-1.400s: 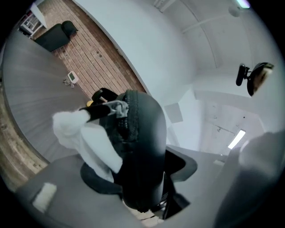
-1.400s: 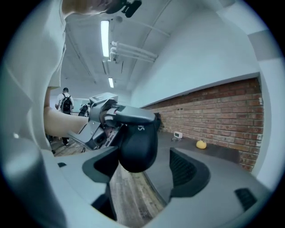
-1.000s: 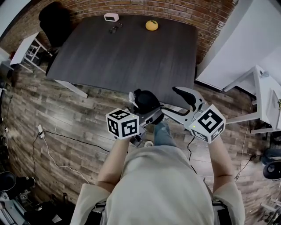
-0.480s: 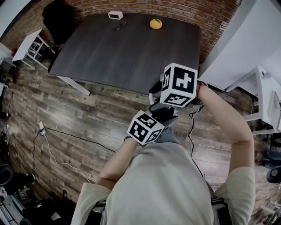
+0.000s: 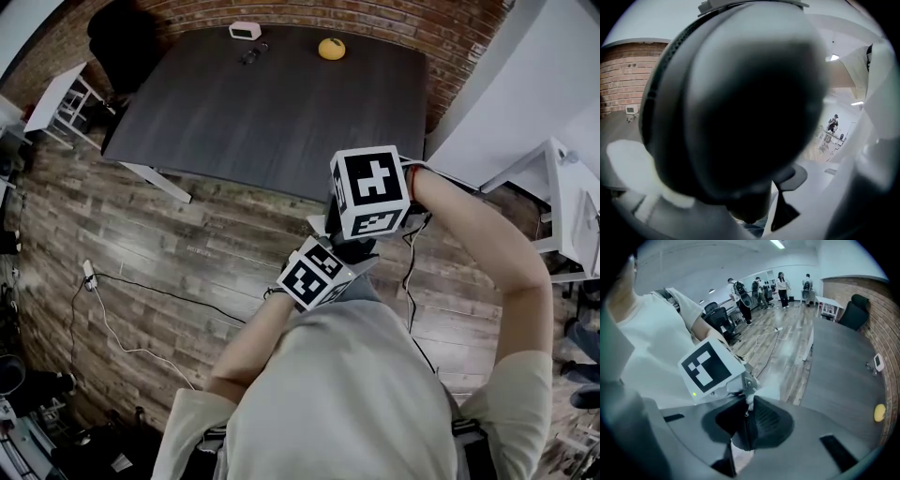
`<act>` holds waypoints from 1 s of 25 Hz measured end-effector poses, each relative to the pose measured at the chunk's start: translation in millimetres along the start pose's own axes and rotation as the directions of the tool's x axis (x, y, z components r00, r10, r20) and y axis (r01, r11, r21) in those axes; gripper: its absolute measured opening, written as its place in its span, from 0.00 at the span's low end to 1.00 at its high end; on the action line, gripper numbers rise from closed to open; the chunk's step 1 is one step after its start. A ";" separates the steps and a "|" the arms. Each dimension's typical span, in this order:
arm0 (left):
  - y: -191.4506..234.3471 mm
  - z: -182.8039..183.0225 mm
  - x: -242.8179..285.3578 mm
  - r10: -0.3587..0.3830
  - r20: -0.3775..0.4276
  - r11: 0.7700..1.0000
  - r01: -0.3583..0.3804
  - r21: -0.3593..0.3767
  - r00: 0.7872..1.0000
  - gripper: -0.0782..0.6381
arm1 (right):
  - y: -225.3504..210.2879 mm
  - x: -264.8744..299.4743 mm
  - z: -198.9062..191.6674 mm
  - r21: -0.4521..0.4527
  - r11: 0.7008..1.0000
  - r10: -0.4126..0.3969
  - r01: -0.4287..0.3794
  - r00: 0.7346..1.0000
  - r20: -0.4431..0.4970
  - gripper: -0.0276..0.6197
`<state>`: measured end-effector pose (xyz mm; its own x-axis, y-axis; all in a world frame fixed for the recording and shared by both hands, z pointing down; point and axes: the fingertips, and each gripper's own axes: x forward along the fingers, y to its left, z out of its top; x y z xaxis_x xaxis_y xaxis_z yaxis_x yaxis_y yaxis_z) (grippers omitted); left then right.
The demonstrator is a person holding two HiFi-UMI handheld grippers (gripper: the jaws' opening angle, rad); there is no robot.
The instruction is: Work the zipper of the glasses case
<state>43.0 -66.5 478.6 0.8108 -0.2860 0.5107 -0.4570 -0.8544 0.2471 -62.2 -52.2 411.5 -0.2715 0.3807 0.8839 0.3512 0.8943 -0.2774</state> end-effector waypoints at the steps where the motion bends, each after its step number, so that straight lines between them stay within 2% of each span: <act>1: 0.1 -0.4 0.4 -0.004 0.004 1.000 0.004 -0.012 1.000 0.49 | 1.3 0.9 -0.3 -0.019 1.000 -0.005 0.005 1.000 -0.008 0.13; 6: 6.9 -1.1 -4.3 -0.001 0.017 0.998 0.002 -0.063 1.000 0.49 | -2.4 -7.1 3.9 -0.068 0.995 -0.076 0.076 0.997 0.008 0.09; 9: 11.6 -0.6 -6.9 0.016 0.024 0.996 -0.014 -0.085 1.000 0.48 | -6.4 -16.8 8.2 -0.053 0.992 -0.109 0.112 0.993 0.055 0.09; 13: 23.9 -2.8 -9.1 0.080 0.017 0.991 -0.078 -0.106 0.997 0.48 | -12.0 -31.8 9.5 0.005 0.987 -0.159 0.160 0.979 0.124 0.08; 16: 33.1 -3.2 -14.6 0.120 0.035 0.985 -0.115 -0.129 0.992 0.47 | -19.7 -44.4 8.3 0.060 0.976 -0.216 0.209 0.961 0.172 0.07; 20: 40.5 -4.5 -20.3 0.146 0.065 0.977 -0.134 -0.166 0.987 0.47 | -32.9 -63.3 2.9 0.113 0.938 -0.344 0.326 0.915 0.212 0.05; 25: 38.1 -5.8 -20.1 0.151 0.067 0.976 -0.137 -0.171 0.986 0.47 | -33.8 -69.3 -4.6 0.142 0.920 -0.390 0.366 0.892 0.228 0.05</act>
<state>7.2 -90.8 482.6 0.7554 -0.4399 0.4856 -0.6198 -0.7202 0.3118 -51.2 -109.9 361.3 -0.5837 0.0441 0.8108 0.0965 0.9952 0.0154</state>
